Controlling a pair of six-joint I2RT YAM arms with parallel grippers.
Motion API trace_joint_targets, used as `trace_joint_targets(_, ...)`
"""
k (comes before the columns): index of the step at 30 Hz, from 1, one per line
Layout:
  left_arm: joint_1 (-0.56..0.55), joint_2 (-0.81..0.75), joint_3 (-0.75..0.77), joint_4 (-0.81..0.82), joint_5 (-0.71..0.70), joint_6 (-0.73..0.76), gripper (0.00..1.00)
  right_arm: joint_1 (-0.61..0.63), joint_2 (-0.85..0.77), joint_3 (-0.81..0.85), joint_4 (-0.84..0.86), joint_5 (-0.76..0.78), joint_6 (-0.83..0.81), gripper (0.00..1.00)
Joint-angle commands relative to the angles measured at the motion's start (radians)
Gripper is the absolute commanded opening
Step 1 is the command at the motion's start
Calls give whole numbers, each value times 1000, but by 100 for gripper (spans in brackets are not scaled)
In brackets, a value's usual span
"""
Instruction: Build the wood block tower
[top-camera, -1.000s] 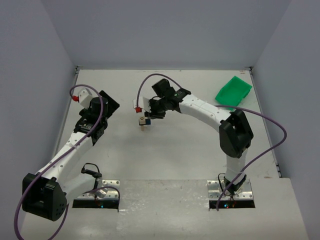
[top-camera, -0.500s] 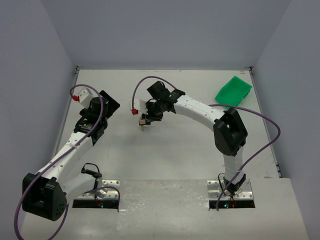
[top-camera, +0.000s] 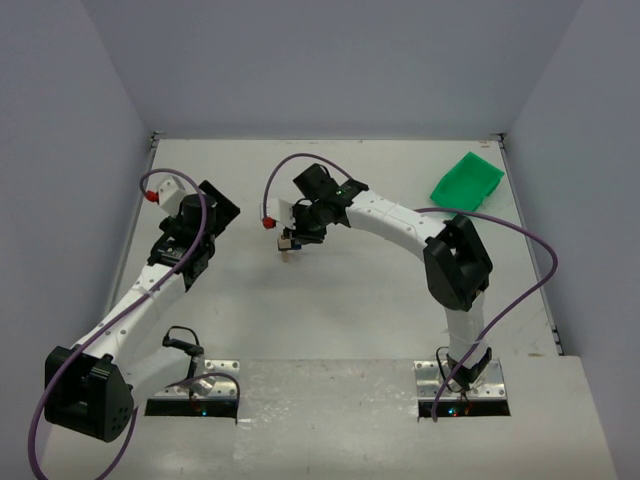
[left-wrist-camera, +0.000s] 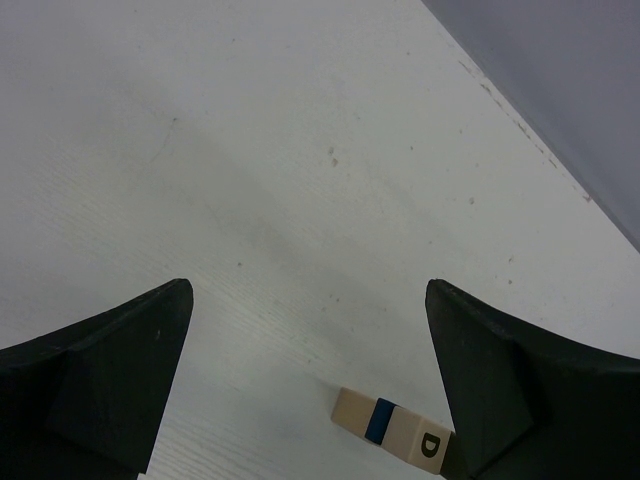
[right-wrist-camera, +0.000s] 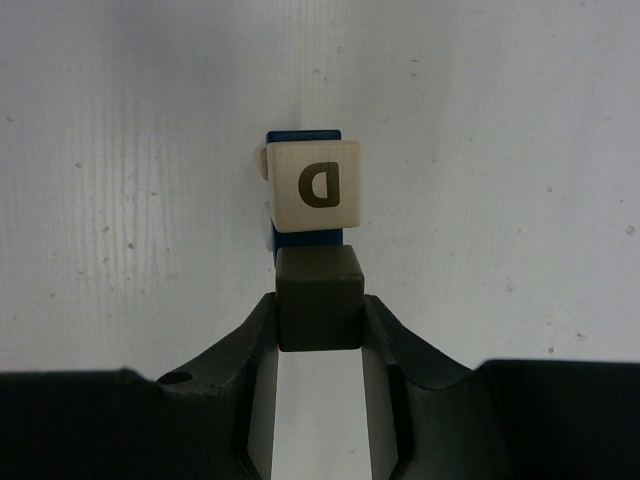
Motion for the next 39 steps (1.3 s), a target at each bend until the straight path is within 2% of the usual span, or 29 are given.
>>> trace_joint_targets(1,5,-5,27,44,1,10,100,12,2,47,12,-8,15,30)
trace_joint_targets(39,5,-15,23,44,11,11,100,25,56,109,-23,15,37,34)
